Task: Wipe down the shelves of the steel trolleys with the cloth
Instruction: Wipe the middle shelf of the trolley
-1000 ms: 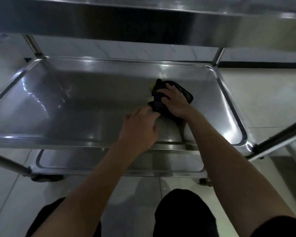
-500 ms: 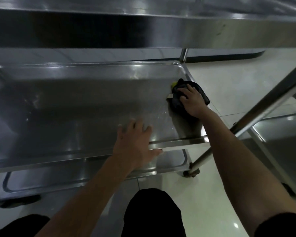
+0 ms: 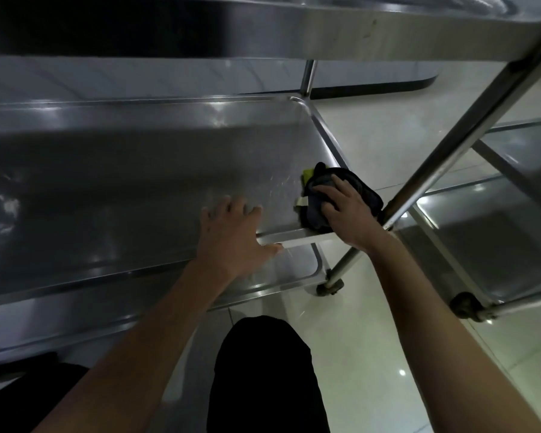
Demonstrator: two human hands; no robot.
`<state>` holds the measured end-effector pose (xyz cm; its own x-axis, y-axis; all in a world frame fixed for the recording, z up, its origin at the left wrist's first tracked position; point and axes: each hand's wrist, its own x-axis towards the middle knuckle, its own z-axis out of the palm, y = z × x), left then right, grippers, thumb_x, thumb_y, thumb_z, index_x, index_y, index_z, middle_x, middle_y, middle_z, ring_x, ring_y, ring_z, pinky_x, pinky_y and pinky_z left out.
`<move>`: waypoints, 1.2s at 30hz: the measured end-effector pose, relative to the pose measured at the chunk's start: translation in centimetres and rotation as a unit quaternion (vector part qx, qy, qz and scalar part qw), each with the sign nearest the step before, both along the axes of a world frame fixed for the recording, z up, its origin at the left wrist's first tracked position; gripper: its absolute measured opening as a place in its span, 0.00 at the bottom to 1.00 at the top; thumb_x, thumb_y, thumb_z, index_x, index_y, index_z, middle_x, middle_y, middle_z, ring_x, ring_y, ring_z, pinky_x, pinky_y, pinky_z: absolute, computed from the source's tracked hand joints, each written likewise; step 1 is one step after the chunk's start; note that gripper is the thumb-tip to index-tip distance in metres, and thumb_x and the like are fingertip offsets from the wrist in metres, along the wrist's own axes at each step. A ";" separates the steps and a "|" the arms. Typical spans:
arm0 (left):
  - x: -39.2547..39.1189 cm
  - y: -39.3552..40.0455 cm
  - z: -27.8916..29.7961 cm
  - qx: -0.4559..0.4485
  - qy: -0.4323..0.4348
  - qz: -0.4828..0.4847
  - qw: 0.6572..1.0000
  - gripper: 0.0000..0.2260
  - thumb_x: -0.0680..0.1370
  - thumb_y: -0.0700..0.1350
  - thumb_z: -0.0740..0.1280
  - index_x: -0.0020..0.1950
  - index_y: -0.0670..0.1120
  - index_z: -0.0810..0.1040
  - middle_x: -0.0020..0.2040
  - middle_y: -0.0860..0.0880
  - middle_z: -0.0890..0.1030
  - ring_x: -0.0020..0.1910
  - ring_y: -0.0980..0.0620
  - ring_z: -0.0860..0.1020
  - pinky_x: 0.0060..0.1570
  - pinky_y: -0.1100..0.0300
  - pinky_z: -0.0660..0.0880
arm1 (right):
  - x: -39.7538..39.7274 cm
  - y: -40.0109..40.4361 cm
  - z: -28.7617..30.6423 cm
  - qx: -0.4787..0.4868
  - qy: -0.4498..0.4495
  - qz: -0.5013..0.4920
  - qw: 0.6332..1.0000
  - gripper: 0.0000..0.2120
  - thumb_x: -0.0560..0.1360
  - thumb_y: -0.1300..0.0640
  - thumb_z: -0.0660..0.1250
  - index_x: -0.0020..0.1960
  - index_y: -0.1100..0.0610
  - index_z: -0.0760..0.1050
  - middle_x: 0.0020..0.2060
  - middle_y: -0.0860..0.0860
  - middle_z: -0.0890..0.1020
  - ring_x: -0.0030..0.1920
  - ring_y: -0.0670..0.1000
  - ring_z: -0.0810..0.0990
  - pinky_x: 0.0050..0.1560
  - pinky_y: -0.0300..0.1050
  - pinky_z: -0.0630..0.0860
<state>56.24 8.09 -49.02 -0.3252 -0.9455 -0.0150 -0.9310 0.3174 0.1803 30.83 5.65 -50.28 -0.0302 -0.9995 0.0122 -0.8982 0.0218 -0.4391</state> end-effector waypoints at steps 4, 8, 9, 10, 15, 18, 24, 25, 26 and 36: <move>0.1 0.1 -0.2 -0.013 0.007 -0.003 1.000 0.40 0.69 0.77 0.58 0.73 0.54 0.68 0.70 0.50 0.68 0.74 0.45 0.61 0.70 0.36 0.61 | 1.9 2.3 0.5 -0.015 0.020 -0.022 0.999 0.22 0.79 0.48 0.54 0.72 0.43 0.69 0.78 0.51 0.60 0.79 0.55 0.55 0.76 0.58 0.57; 0.2 0.2 -0.2 -0.027 0.016 -0.005 0.999 0.39 0.69 0.77 0.58 0.71 0.53 0.69 0.68 0.50 0.69 0.72 0.44 0.63 0.68 0.36 0.62 | 4.4 4.4 0.2 -0.035 0.017 -0.026 0.999 0.26 0.76 0.43 0.51 0.72 0.44 0.69 0.78 0.50 0.60 0.78 0.55 0.55 0.75 0.60 0.55; 0.2 0.2 -0.1 -0.026 0.014 -0.007 1.000 0.39 0.69 0.77 0.58 0.71 0.53 0.69 0.68 0.50 0.69 0.72 0.44 0.63 0.68 0.37 0.62 | 4.9 4.9 0.1 -0.043 0.022 -0.023 0.999 0.26 0.76 0.42 0.52 0.72 0.45 0.69 0.78 0.50 0.60 0.78 0.56 0.55 0.75 0.60 0.54; 0.3 0.2 0.0 -0.023 0.012 -0.012 1.000 0.38 0.70 0.76 0.59 0.71 0.53 0.69 0.68 0.49 0.69 0.72 0.44 0.62 0.68 0.37 0.62 | 5.3 5.2 -0.1 -0.051 0.027 -0.019 0.998 0.25 0.77 0.42 0.53 0.72 0.45 0.69 0.78 0.50 0.60 0.78 0.56 0.55 0.75 0.61 0.53; 2.5 1.2 0.1 -0.017 0.018 -0.035 0.999 0.32 0.75 0.70 0.62 0.72 0.53 0.70 0.74 0.49 0.65 0.78 0.44 0.57 0.72 0.35 0.58 | 7.0 6.5 -0.7 -0.093 0.037 0.007 0.995 0.23 0.79 0.42 0.55 0.71 0.46 0.68 0.78 0.50 0.59 0.79 0.55 0.53 0.76 0.62 0.54; 5.1 2.0 -0.1 -0.040 0.022 -0.012 0.999 0.28 0.75 0.66 0.66 0.70 0.54 0.72 0.73 0.49 0.68 0.77 0.45 0.60 0.73 0.37 0.58 | 8.8 6.8 -1.2 -0.106 0.041 0.023 0.993 0.22 0.79 0.41 0.55 0.72 0.45 0.67 0.78 0.51 0.59 0.79 0.56 0.53 0.75 0.63 0.55; 8.3 2.4 -0.5 -0.036 0.067 0.023 0.997 0.25 0.74 0.69 0.66 0.63 0.55 0.78 0.66 0.52 0.73 0.67 0.48 0.70 0.67 0.43 0.66 | 12.0 6.4 -1.6 -0.117 0.052 0.050 0.991 0.23 0.78 0.39 0.56 0.71 0.43 0.67 0.78 0.49 0.59 0.79 0.58 0.52 0.75 0.67 0.52; 8.3 2.3 -0.5 -0.041 0.066 0.023 0.997 0.25 0.73 0.69 0.65 0.63 0.55 0.79 0.65 0.52 0.74 0.66 0.48 0.71 0.67 0.44 0.67 | 12.0 6.3 -1.6 -0.112 0.057 0.049 0.991 0.23 0.78 0.38 0.55 0.71 0.42 0.66 0.79 0.49 0.57 0.79 0.60 0.50 0.75 0.67 0.49; 8.2 2.2 -0.5 -0.045 0.066 0.023 0.997 0.25 0.73 0.70 0.65 0.62 0.55 0.79 0.64 0.53 0.74 0.66 0.48 0.71 0.66 0.44 0.67 | 12.0 6.2 -1.6 -0.103 0.060 0.046 0.992 0.24 0.77 0.37 0.55 0.72 0.40 0.66 0.79 0.49 0.55 0.79 0.62 0.47 0.75 0.67 0.46; 8.2 1.9 -1.5 -0.062 0.071 0.037 0.995 0.24 0.73 0.71 0.63 0.61 0.57 0.78 0.66 0.55 0.72 0.69 0.50 0.67 0.69 0.43 0.60 | 11.6 6.1 -0.6 -0.117 0.080 0.057 0.988 0.26 0.75 0.34 0.59 0.70 0.42 0.69 0.75 0.50 0.65 0.72 0.63 0.63 0.69 0.64 0.64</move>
